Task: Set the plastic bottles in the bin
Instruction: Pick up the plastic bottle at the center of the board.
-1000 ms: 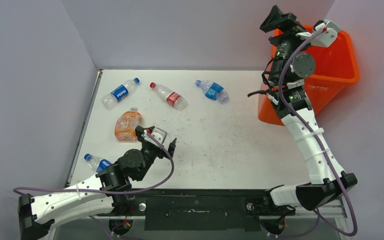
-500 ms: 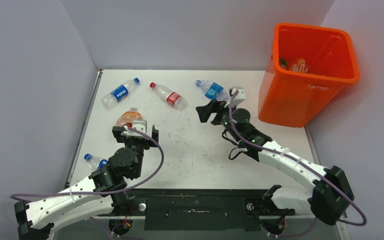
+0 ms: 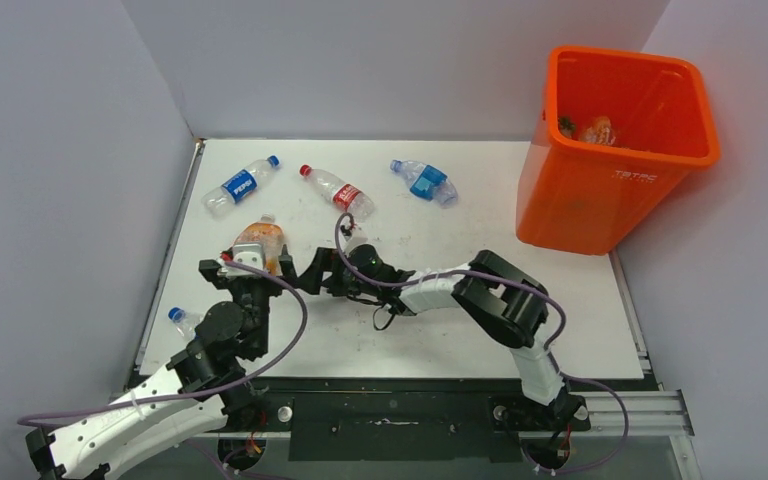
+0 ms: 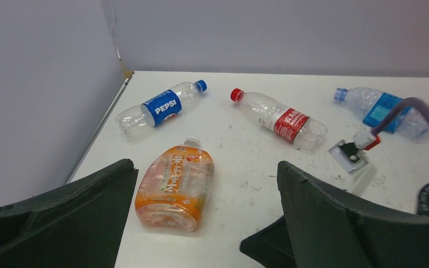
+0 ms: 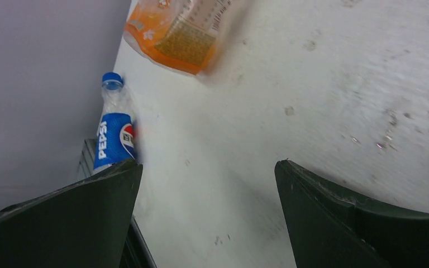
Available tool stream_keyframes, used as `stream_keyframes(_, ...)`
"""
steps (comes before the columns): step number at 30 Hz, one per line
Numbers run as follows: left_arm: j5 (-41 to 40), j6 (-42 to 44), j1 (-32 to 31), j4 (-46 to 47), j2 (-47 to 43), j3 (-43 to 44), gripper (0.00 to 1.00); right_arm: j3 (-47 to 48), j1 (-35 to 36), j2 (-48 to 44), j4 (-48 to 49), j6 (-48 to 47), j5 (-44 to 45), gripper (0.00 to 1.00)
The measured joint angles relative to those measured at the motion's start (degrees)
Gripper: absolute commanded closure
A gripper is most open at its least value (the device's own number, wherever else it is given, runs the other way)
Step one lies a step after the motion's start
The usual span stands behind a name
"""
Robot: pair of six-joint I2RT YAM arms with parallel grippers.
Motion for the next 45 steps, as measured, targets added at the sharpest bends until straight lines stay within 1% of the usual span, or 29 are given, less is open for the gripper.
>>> stream_keyframes(3, 0.1, 1.5, -0.7, 2.6, -3.6, -1.1, 0.04, 6.8, 1.0, 6.5, 2.6, 4.5, -0.3, 0.07)
stream_keyframes(7, -0.1, 2.7, -2.1, 5.2, -4.8, -1.2, 0.04, 14.8, 1.2, 13.2, 3.8, 9.9, 1.0, 0.07)
stream_keyframes(13, -0.2, 3.6, -3.9, 5.8, -4.8, -1.2, 0.04, 20.9, 1.2, 19.1, 4.2, 17.6, 4.8, 0.06)
stream_keyframes(21, -0.1, 3.3, -4.2, 5.9, -4.9, -1.2, 0.04, 31.0, 2.3, 24.5, -0.3, 22.6, 9.6, 0.02)
stream_keyframes(24, 0.0, 3.2, -4.3, 5.9, -5.0, -1.2, 0.04, 33.7, 3.0, 25.5, -2.9, 23.8, 11.4, 0.1)
stream_keyframes(27, 0.2, 3.0, -4.3, 5.9, -5.1, -1.2, 0.04, 35.6, 3.5, 26.0, -5.9, 24.4, 13.0, 0.25)
stream_keyframes(29, 0.3, 2.8, -4.3, 5.8, -5.2, -1.2, 0.04, 36.5, 3.7, 26.5, -7.1, 25.0, 13.5, 0.33)
stream_keyframes(34, 0.9, 2.2, -4.3, 5.7, -5.2, -1.2, 0.04, 38.8, 3.7, 28.4, -8.5, 26.6, 13.6, 0.47)
stream_keyframes(35, 1.0, 2.2, -4.3, 5.6, -5.2, -1.2, 0.04, 38.9, 3.7, 28.7, -8.1, 26.9, 13.6, 0.5)
stream_keyframes(37, 1.2, 2.1, -4.3, 5.5, -5.2, -1.2, 0.04, 38.8, 3.7, 29.1, -7.5, 27.8, 13.6, 0.61)
stream_keyframes(39, 1.4, 1.9, -4.3, 5.4, -5.2, -1.2, 0.04, 37.9, 3.7, 29.1, -6.6, 28.7, 13.4, 0.73)
stream_keyframes(42, 1.5, 1.8, -4.3, 5.3, -5.2, -1.2, 0.04, 35.3, 3.7, 28.9, -2.1, 30.3, 13.3, 0.92)
stream_keyframes(43, 1.6, 1.8, -4.3, 5.2, -5.2, -1.2, 0.04, 34.0, 3.6, 28.7, -0.4, 30.8, 13.3, 0.94)
stream_keyframes(45, 1.6, 1.7, -4.3, 5.1, -5.2, -1.2, 0.04, 30.4, 3.3, 27.8, 3.3, 31.9, 13.2, 0.95)
